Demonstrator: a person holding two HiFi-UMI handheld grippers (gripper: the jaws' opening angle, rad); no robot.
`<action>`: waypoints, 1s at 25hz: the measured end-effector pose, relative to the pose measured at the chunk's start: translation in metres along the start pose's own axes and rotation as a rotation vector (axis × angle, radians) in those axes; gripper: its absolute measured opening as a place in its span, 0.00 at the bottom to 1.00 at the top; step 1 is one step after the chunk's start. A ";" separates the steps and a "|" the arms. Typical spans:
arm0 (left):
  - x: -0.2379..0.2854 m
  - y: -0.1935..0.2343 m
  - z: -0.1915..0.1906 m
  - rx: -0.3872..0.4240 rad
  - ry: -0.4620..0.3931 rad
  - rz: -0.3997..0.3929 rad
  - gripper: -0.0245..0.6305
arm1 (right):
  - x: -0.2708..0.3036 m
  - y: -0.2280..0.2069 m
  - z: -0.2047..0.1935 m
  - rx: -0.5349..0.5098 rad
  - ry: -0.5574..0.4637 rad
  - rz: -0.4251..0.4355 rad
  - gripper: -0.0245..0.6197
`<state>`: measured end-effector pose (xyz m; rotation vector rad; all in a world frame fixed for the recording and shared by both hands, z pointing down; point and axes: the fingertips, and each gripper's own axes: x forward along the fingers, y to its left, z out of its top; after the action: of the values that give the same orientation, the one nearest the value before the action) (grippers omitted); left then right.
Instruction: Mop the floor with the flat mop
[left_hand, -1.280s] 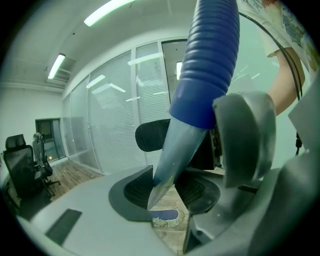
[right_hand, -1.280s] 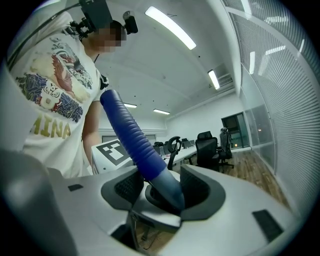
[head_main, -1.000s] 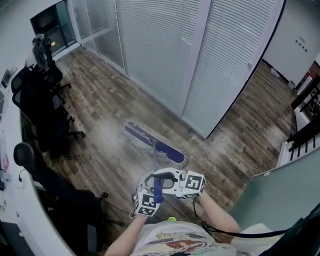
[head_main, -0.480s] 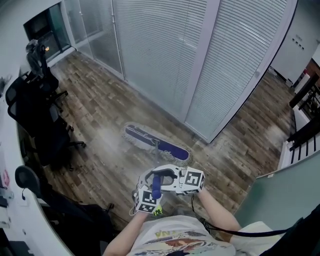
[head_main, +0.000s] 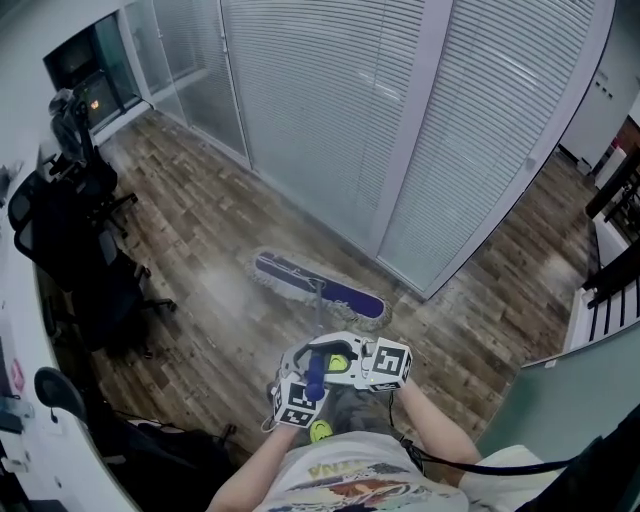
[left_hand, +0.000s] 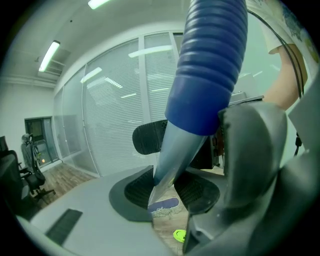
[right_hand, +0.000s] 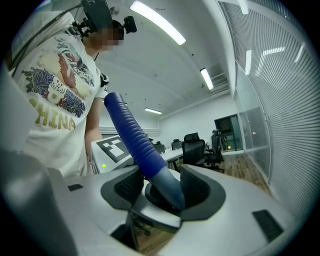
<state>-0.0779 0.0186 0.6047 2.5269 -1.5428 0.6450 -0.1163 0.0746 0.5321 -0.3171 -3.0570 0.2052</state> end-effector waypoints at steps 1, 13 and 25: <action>0.008 0.007 0.003 0.000 0.002 0.003 0.21 | 0.000 -0.011 0.001 -0.001 -0.001 0.002 0.37; 0.142 0.105 0.056 -0.012 0.026 0.033 0.21 | -0.024 -0.181 0.033 -0.004 -0.023 0.014 0.37; 0.261 0.175 0.093 0.020 0.039 0.026 0.21 | -0.053 -0.322 0.044 -0.010 -0.067 -0.014 0.37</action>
<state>-0.1004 -0.3089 0.6065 2.4974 -1.5662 0.7115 -0.1327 -0.2544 0.5303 -0.2949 -3.1263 0.2043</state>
